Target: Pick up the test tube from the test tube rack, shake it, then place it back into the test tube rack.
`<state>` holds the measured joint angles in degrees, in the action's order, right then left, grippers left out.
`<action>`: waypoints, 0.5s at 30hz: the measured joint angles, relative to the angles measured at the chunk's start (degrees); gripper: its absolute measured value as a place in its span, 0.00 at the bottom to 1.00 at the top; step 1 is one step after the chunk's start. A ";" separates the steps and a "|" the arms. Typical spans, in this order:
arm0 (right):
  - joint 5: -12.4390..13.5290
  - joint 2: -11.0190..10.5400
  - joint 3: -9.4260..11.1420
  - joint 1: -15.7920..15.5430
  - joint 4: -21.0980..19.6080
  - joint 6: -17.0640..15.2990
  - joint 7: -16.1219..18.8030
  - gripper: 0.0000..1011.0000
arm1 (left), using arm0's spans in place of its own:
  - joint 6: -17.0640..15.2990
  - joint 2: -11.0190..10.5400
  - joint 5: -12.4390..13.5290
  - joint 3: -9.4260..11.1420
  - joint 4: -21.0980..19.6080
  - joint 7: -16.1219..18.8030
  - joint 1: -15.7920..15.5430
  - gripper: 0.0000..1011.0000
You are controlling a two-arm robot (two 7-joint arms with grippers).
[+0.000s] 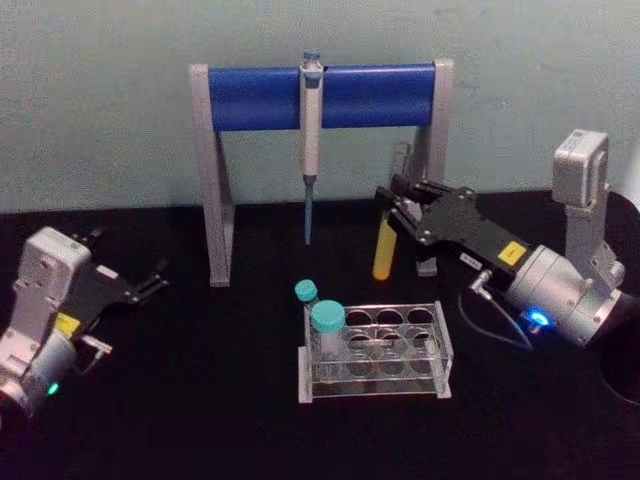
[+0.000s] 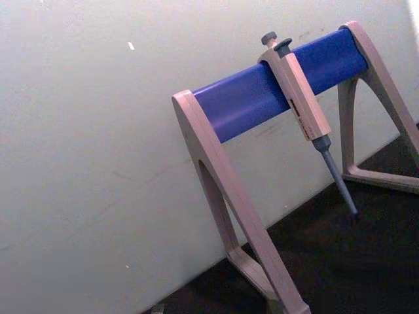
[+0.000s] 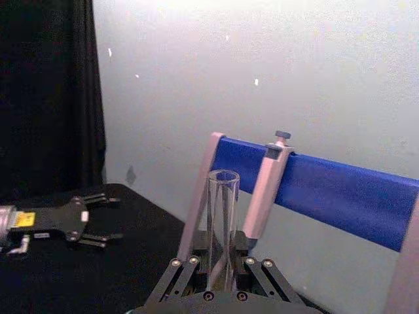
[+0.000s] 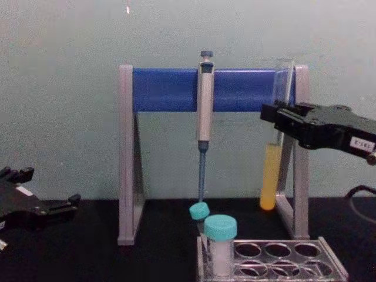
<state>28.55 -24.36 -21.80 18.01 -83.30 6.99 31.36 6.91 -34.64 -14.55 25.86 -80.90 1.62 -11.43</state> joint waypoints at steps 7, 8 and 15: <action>-0.84 -1.36 1.49 -1.46 -1.61 -0.12 -1.88 0.22 | 0.00 0.00 0.00 0.00 0.00 0.00 0.00 1.00; -0.87 -1.50 1.65 -1.75 -1.94 -0.20 -2.08 0.22 | 0.00 0.00 0.00 0.00 0.00 0.00 0.00 1.00; -0.90 -3.90 3.19 -6.46 -7.22 -2.47 -3.35 0.22 | 0.00 0.00 0.00 0.00 0.00 0.00 0.00 1.00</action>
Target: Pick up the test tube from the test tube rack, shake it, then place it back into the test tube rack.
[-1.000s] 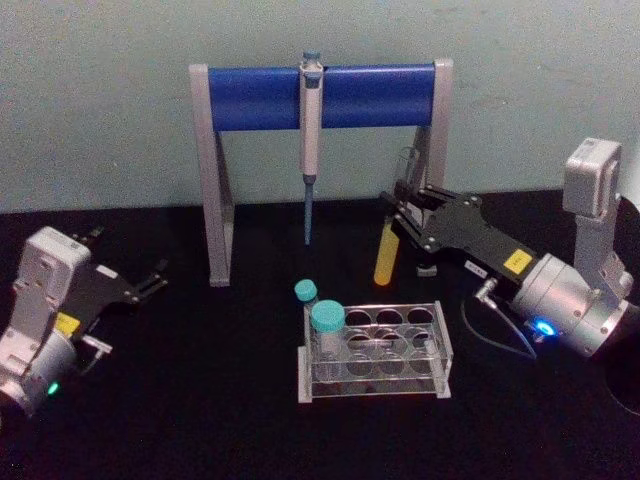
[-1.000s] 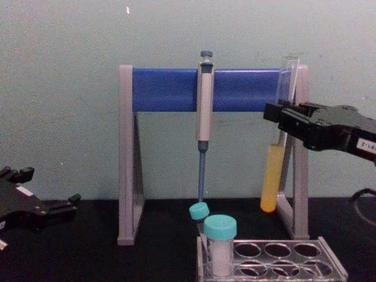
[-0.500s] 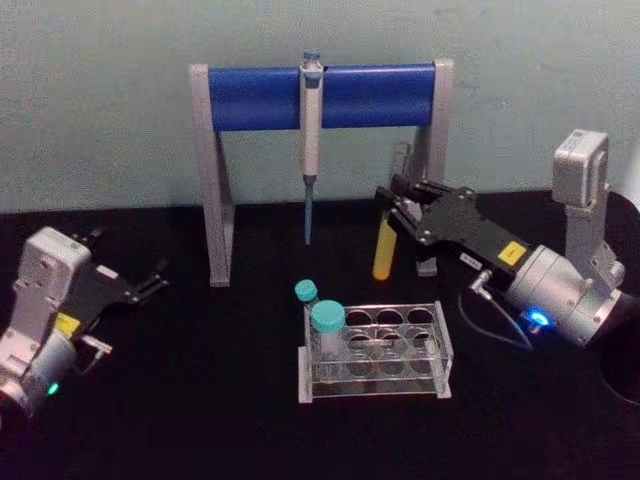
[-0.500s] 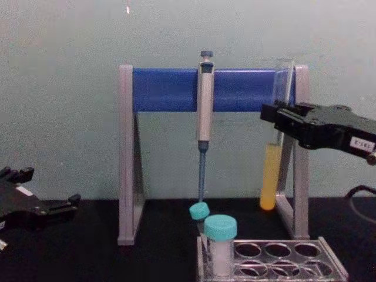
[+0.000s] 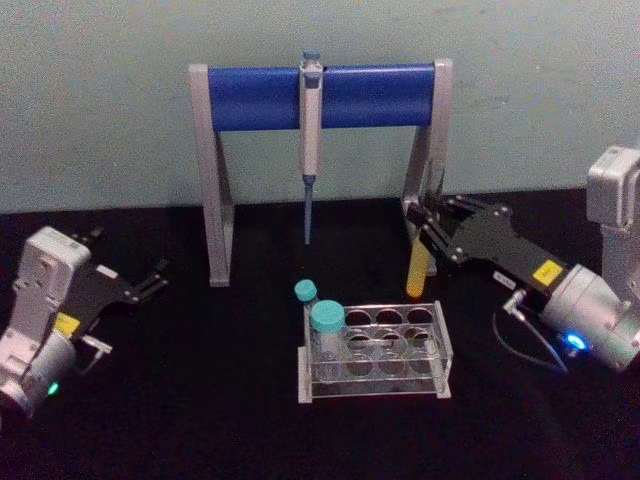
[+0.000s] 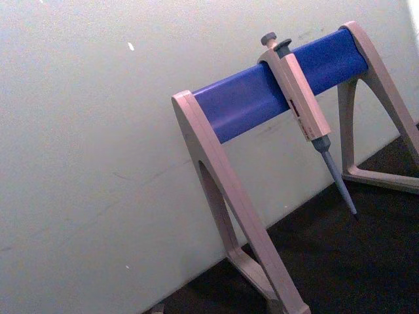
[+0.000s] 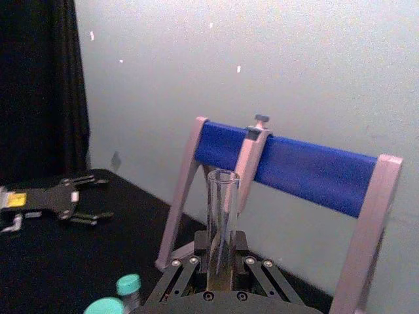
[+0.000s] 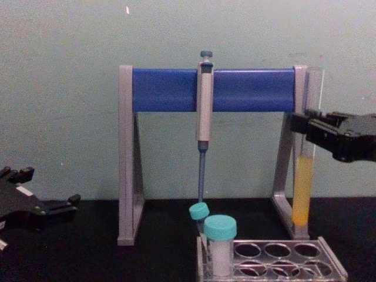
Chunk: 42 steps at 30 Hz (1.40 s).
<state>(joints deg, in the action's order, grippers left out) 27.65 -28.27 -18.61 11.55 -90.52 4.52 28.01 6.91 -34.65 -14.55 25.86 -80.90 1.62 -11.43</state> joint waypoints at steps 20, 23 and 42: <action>2.39 1.35 -4.04 2.07 0.86 -1.04 3.99 0.22 | 0.00 0.00 0.00 0.00 0.00 0.00 0.00 1.00; 2.31 2.38 -4.36 3.58 2.86 -0.30 3.80 0.22 | 0.00 0.00 0.00 0.00 0.00 0.00 0.00 1.00; -0.08 4.50 -2.80 6.85 8.08 0.28 0.48 0.22 | 0.00 0.00 0.00 0.00 0.00 0.00 0.00 1.00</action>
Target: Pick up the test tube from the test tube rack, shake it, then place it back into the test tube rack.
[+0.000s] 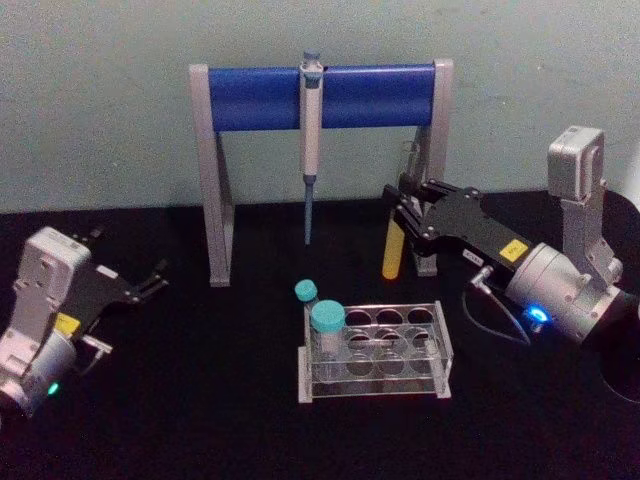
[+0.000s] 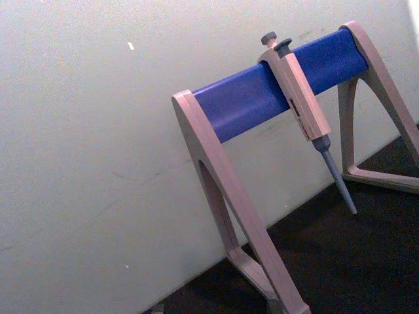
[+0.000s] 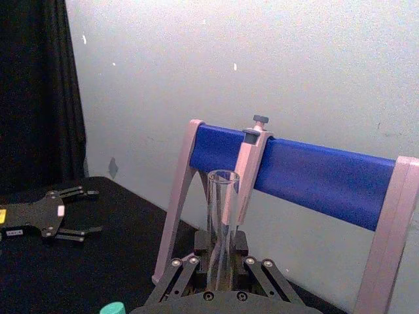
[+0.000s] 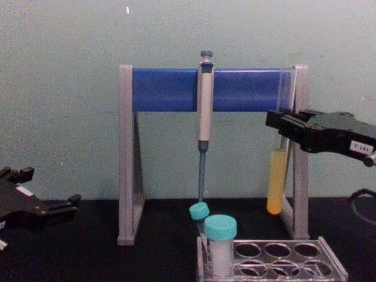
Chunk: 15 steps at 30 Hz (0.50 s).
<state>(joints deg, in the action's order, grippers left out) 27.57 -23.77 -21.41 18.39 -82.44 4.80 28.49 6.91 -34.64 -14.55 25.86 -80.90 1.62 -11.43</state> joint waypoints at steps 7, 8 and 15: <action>-0.17 -0.09 0.34 -0.22 -0.28 -0.28 0.02 0.22 | 0.00 0.00 0.00 0.00 0.00 0.00 0.00 1.00; -0.17 -0.09 0.39 -0.25 -0.33 -0.29 0.02 0.22 | 0.00 0.00 0.00 0.00 0.00 0.00 0.00 1.00; -0.30 -0.45 1.00 -0.89 -1.26 -0.60 -0.38 0.22 | 0.00 0.00 0.00 0.00 0.00 0.00 0.00 1.00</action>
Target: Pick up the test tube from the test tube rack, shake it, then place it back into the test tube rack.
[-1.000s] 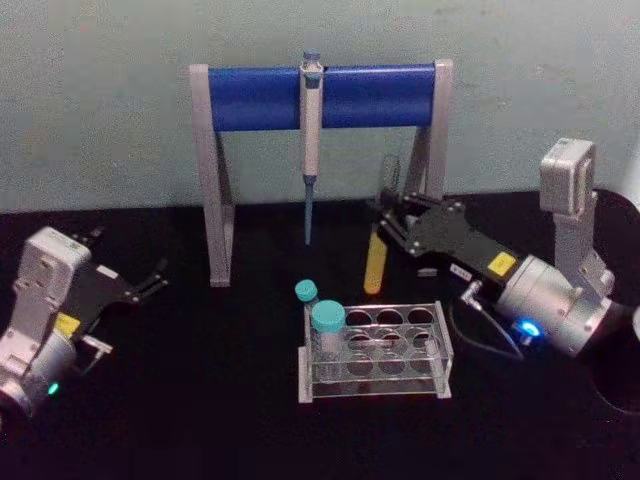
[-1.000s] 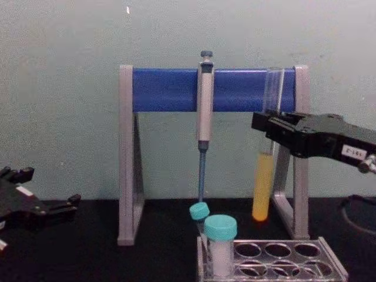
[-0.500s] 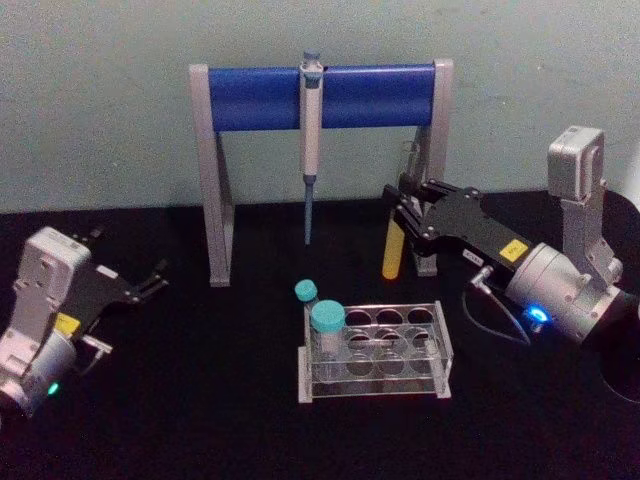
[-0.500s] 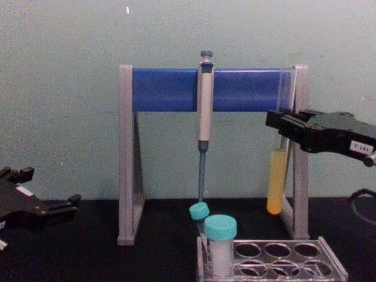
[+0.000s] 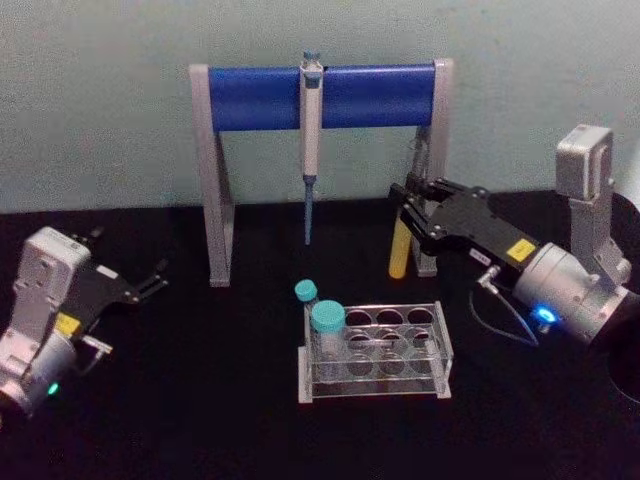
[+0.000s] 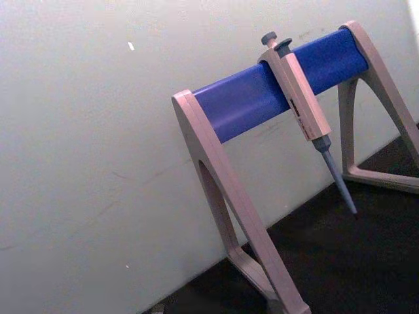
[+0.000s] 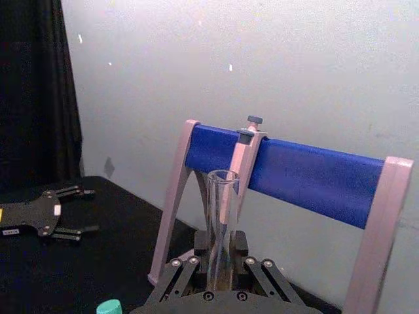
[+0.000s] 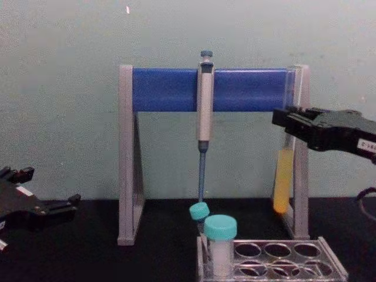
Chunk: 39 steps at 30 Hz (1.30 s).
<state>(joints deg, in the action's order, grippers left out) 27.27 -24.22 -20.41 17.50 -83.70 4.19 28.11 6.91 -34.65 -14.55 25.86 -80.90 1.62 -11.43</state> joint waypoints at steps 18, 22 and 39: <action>-0.31 -4.93 3.19 -9.60 -11.63 -3.16 -2.71 0.22 | 0.00 0.00 0.00 0.00 0.00 0.00 0.00 1.00; 0.34 -5.34 2.70 -10.64 -12.98 -3.89 -1.78 0.22 | 0.00 0.00 0.00 0.00 0.00 0.00 0.00 1.00; 1.74 -1.42 -2.21 -3.06 -5.64 -1.89 2.21 0.22 | 0.00 0.00 0.00 0.00 0.00 0.00 0.00 1.00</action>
<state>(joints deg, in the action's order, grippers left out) 29.01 -25.64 -22.62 14.44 -89.34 2.30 30.33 6.91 -34.64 -14.55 25.86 -80.90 1.62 -11.43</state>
